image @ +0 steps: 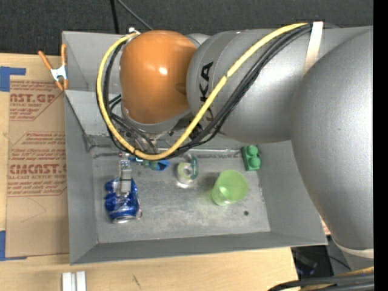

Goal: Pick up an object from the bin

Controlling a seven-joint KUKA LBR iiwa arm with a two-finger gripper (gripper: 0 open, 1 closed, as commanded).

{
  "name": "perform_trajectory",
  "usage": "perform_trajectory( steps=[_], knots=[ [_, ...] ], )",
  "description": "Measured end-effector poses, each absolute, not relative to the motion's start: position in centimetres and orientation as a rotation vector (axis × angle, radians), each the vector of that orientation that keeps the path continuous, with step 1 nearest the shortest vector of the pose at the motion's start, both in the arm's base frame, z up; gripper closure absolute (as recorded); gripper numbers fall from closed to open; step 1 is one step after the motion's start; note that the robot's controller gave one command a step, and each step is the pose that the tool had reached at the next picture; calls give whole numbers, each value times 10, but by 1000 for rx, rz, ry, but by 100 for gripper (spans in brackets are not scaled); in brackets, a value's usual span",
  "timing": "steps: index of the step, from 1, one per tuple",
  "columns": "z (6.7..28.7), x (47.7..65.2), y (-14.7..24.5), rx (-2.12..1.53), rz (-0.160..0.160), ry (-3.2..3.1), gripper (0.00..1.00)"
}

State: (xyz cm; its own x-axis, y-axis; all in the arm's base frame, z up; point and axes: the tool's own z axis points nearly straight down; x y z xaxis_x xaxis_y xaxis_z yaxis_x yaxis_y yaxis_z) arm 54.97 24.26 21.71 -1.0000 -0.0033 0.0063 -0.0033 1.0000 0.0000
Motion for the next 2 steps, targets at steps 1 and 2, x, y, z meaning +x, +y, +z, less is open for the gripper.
perform_trajectory(
  steps=[1, 2],
  knots=[
    [110, 525, 218, 134, 3, -3134, 0],
    [83, 504, 236, 381, -18, -3154, 0]
  ],
)
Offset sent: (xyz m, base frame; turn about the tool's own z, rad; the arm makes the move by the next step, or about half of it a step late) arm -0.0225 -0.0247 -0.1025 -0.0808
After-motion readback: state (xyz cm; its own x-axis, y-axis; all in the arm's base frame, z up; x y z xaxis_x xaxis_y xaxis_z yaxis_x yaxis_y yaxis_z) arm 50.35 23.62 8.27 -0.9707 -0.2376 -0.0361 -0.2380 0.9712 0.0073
